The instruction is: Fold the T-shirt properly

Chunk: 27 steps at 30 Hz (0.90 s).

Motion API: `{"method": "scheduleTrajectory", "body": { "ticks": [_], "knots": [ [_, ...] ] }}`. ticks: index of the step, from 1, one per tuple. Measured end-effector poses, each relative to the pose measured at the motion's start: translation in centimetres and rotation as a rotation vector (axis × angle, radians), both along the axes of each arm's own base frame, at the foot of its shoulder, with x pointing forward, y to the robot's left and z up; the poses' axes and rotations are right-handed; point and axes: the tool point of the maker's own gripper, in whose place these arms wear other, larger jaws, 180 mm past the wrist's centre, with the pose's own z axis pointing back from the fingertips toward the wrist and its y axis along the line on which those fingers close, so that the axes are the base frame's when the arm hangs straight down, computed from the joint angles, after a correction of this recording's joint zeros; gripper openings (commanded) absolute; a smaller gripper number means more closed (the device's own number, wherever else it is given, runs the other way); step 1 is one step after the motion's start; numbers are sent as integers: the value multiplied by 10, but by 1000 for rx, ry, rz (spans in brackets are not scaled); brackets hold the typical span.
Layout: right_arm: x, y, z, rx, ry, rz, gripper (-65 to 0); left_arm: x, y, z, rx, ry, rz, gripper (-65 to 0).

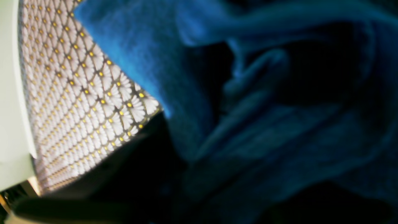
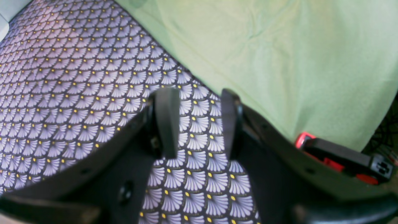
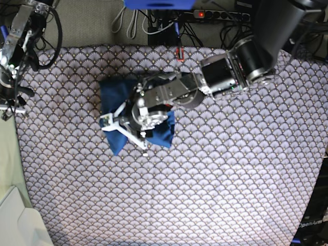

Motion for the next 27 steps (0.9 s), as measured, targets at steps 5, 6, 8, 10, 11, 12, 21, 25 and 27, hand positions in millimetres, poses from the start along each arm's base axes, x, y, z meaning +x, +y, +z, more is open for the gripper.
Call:
{"method": "scheduleTrajectory", "body": {
  "ticks": [5,6,8,10,11,12,21,25,27],
  "knots": [
    [0,0,0,1,0,0,-417,11,5,8,-2,-17,42,-160],
    [0,0,0,1,0,0,-417,14,6,10,-13,-15,55,-133],
    [0,0,0,1,0,0,-417,21,9,15,-39,-2,88,-126],
    [0,0,0,1,0,0,-417,30,13,21,-55,-11,119,-125],
    [0,0,0,1,0,0,-417,32,14,24,-64,-16,127,-123],
    [0,0,0,1,0,0,-417,34,14,26,-65,-21,126,-120],
    [0,-1,-4,6,7,-3,-417,40,17,32,-41,-33,137,-120],
    [0,-1,-4,5,7,-3,-417,38,31,27,25,-13,182,-120],
    [0,-1,-4,5,7,-3,-417,38,32,27,29,-11,185,-120]
  ]
}}
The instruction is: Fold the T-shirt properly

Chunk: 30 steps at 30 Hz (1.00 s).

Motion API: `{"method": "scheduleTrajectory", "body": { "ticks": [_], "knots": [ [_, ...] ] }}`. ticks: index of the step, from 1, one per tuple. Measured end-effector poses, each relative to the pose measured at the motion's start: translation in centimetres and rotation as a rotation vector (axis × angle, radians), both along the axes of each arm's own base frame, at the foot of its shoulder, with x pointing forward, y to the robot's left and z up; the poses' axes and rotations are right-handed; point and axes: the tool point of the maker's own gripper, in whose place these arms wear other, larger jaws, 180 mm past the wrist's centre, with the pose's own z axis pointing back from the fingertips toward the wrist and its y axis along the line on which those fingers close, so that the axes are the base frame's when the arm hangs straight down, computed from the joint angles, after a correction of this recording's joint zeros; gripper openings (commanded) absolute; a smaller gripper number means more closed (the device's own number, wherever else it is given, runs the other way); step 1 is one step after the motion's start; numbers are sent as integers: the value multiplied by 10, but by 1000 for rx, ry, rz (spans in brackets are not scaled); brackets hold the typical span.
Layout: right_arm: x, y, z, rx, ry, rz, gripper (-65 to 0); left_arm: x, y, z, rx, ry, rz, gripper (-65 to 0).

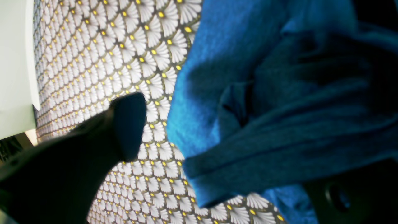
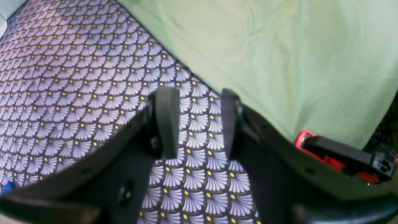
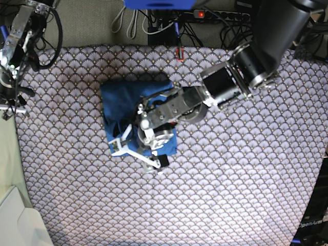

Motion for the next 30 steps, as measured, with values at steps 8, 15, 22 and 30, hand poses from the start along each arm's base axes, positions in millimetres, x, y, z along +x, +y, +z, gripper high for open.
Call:
{"method": "scheduleTrajectory", "body": {
  "ticks": [8,15,22,30],
  "knots": [
    [0,0,0,0,0,0,-417,-1,1,-2,1,4,1,-124],
    [0,0,0,0,0,0,-417,-1,1,-2,4,5,3,-214],
    [0,0,0,0,0,0,-417,-1,2,-2,6,6,10,-650],
    [0,0,0,0,0,0,-417,-3,11,-5,53,25,47,-648]
  ]
}}
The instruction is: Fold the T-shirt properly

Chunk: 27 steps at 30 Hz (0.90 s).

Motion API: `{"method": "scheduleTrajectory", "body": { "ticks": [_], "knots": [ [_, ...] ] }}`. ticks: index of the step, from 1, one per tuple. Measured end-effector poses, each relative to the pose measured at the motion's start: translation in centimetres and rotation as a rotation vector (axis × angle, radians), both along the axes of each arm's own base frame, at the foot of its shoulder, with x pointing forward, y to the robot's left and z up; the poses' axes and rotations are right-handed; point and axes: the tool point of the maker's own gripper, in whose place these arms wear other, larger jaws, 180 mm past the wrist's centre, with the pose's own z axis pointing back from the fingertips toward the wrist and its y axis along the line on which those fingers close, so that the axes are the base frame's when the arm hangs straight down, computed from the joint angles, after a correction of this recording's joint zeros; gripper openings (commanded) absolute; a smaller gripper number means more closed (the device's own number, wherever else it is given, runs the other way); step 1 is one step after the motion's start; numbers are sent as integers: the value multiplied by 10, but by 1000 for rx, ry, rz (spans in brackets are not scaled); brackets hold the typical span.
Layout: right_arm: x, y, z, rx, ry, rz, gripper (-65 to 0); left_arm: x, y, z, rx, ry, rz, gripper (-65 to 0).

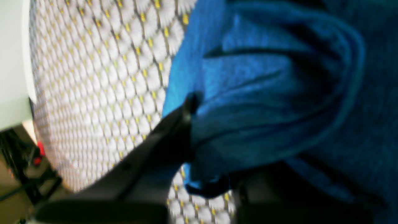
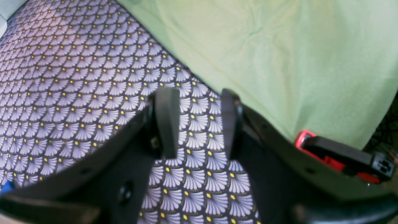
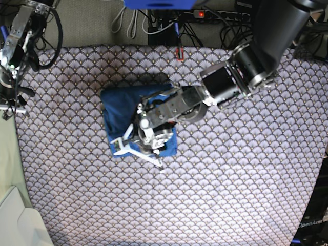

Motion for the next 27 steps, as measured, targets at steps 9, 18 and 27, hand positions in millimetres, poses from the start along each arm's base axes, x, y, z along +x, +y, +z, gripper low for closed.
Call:
{"method": "scheduleTrajectory", "body": {
  "ticks": [9,18,27],
  "knots": [
    [0,0,-1,3,0,0,-417,14,5,23,-57,46,165,-649],
    [0,1,-1,4,0,-1,-417,19,21,22,-38,63,225,-649],
    [-1,7,-6,27,-1,-3,-417,22,29,2,-31,82,235,-648]
  ]
}}
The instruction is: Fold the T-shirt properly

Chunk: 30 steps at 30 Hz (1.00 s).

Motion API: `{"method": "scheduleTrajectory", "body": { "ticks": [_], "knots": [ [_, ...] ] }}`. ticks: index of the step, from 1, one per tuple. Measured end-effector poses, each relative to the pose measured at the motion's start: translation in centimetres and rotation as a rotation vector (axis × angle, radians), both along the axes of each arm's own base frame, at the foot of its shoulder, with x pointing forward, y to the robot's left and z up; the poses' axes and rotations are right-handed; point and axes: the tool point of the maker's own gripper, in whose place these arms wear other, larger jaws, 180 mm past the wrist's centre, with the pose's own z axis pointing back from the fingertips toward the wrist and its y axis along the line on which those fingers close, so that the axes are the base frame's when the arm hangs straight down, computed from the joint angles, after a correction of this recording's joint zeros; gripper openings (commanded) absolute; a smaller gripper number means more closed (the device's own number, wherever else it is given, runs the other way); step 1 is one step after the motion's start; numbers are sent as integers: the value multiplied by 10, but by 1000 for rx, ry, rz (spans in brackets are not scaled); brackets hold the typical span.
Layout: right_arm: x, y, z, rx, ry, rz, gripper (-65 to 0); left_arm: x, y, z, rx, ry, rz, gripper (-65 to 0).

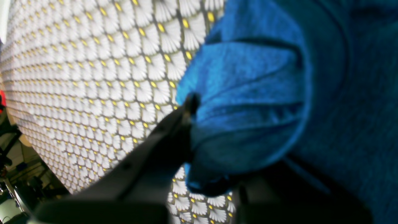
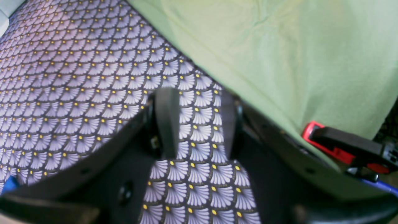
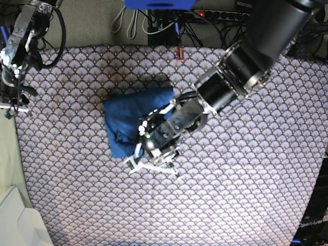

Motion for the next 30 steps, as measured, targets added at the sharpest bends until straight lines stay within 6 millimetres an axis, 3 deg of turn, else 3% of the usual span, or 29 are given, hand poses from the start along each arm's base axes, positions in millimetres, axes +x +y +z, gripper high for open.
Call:
{"method": "scheduleTrajectory", "body": {
  "ticks": [3,5,10,14,19,25,30],
  "knots": [
    [0,0,0,1,0,0,-417,-1,-1,0,-2,0,-2,-605],
    [0,0,0,0,0,0,-417,-1,-2,0,-2,0,-4,-538],
    [0,0,0,0,-1,0,-417,6,4,6,44,-48,-9,-252],
    [0,0,0,0,-1,0,-417,15,9,15,103,-114,-18,-106],
    [0,0,0,0,-1,0,-417,16,-6,24,85,-141,-38,-42],
    [1,0,1,0,-5,0,-417,18,-25,60,14,-228,-76,-40],
    [7,0,7,-4,-25,-1,-417,18,-22,56,29,-216,-69,-40]
  ]
}}
